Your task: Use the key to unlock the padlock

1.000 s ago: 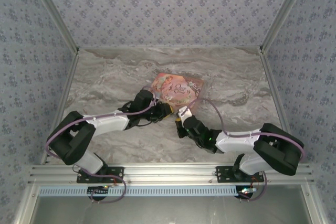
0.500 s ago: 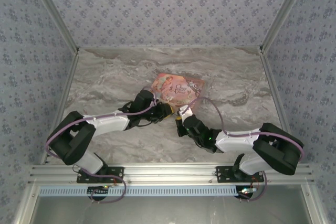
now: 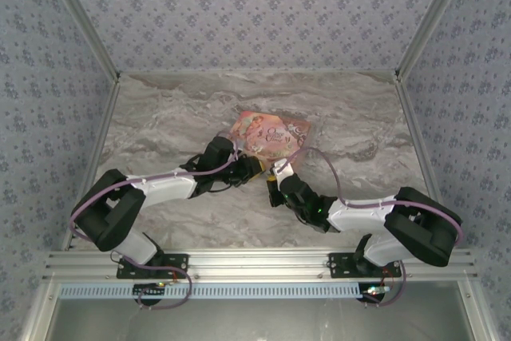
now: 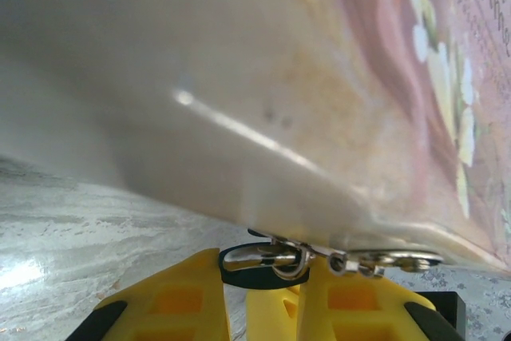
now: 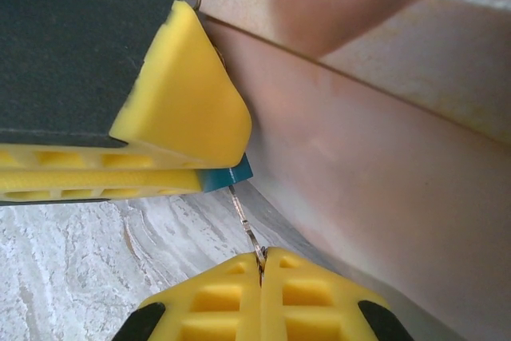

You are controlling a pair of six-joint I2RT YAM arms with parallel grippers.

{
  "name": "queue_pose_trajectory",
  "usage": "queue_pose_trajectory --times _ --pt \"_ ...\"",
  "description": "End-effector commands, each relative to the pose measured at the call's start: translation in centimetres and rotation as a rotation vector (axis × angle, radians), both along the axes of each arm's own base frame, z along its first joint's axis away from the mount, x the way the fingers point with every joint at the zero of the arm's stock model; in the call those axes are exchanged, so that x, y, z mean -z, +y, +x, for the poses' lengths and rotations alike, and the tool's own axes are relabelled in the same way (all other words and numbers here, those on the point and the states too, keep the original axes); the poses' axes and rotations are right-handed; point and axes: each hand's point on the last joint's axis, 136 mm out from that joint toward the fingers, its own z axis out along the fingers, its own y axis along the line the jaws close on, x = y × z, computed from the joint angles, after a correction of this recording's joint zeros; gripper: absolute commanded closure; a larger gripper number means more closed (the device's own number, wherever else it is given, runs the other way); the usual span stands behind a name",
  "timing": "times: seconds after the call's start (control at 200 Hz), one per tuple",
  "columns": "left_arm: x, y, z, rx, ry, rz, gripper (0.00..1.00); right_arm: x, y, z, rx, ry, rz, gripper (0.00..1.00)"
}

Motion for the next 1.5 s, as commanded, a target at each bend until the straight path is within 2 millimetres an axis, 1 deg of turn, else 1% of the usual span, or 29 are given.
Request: queue_pose_trajectory --times 0.0,0.33,0.575,0.75,0.919,1.004,1.099,1.294,1.494 --pt "-3.6 -1.7 0.2 0.027 -0.054 -0.095 0.82 -1.7 0.9 0.5 -0.001 -0.033 0.087 1.0" --pt "-3.5 -2.1 -0.2 0.037 -0.051 -0.098 0.82 -3.5 2.1 0.9 -0.072 -0.061 0.167 1.0" --pt "-3.5 -2.2 -0.2 0.039 -0.05 -0.101 0.82 -4.6 2.9 1.3 -0.12 -0.086 0.178 1.0" --pt "-3.6 -2.3 -0.3 0.043 -0.049 -0.103 0.82 -4.7 2.5 2.0 -0.118 -0.1 0.165 1.0" --pt "-3.4 -2.3 -0.4 0.044 -0.044 -0.099 0.82 -5.2 2.3 2.5 -0.129 -0.11 0.173 1.0" --pt "-3.3 -2.3 -0.4 0.043 -0.041 -0.099 0.82 -5.4 2.4 2.5 -0.143 -0.112 0.179 1.0" --pt "-3.5 -2.3 -0.3 0.04 -0.044 -0.106 0.82 -5.1 2.5 2.4 -0.156 -0.108 0.169 1.0" --pt "-3.6 -2.3 -0.3 0.04 -0.04 -0.111 0.82 -4.5 2.0 2.5 -0.152 -0.104 0.164 1.0" --pt "-3.5 -2.3 -0.4 0.04 -0.037 -0.108 0.82 -5.2 2.4 2.5 -0.177 -0.118 0.189 1.0"
